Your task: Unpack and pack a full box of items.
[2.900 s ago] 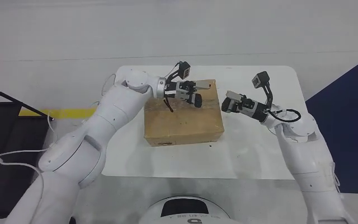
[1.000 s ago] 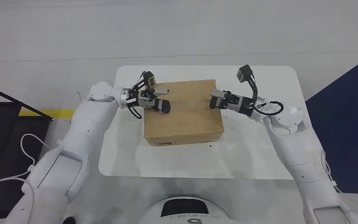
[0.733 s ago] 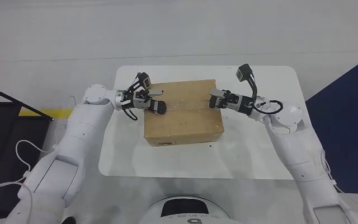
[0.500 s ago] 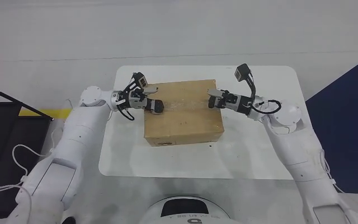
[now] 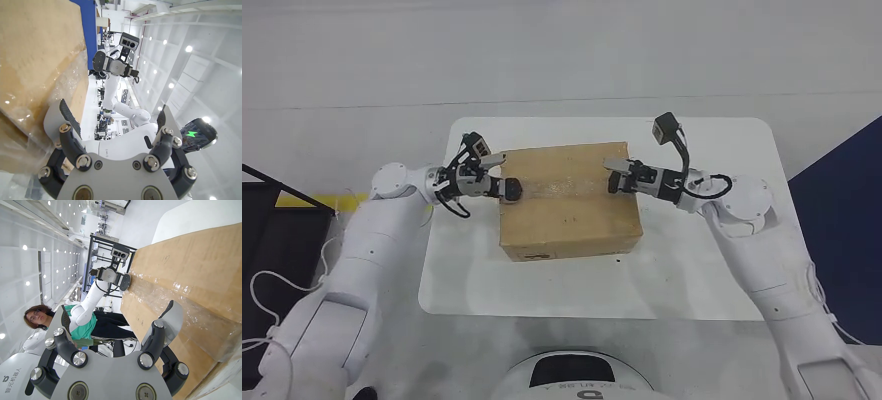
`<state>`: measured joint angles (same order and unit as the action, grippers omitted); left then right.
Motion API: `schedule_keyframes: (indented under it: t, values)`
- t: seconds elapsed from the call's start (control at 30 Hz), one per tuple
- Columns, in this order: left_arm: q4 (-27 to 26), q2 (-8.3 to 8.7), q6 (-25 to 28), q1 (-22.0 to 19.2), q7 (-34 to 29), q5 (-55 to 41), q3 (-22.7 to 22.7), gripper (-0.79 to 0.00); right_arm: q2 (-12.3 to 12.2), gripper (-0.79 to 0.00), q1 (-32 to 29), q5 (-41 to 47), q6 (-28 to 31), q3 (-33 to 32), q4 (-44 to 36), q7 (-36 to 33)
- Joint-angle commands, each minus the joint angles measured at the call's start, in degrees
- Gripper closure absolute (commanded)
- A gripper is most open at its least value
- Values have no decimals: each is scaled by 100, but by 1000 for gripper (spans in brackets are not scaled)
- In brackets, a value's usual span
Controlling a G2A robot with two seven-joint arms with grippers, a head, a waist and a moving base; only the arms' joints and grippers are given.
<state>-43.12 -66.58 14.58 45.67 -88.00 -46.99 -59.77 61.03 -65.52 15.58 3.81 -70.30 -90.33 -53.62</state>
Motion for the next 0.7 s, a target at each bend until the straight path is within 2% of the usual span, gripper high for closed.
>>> schedule_keyframes:
  t: [0.0, 0.27, 0.67]
  values:
    - [-7, 29, 16, 27, 0, -29, -17, -785, 8, -785, 32, -9, -21, 48, 25, 11]
    - [-68, 126, 16, 107, 0, -161, -56, -785, 60, -785, 198, -33, -67, 322, 192, -1]
    - [-38, 188, -11, 173, 0, -503, 29, -785, 291, -785, 849, -31, -132, 1200, 779, -21]
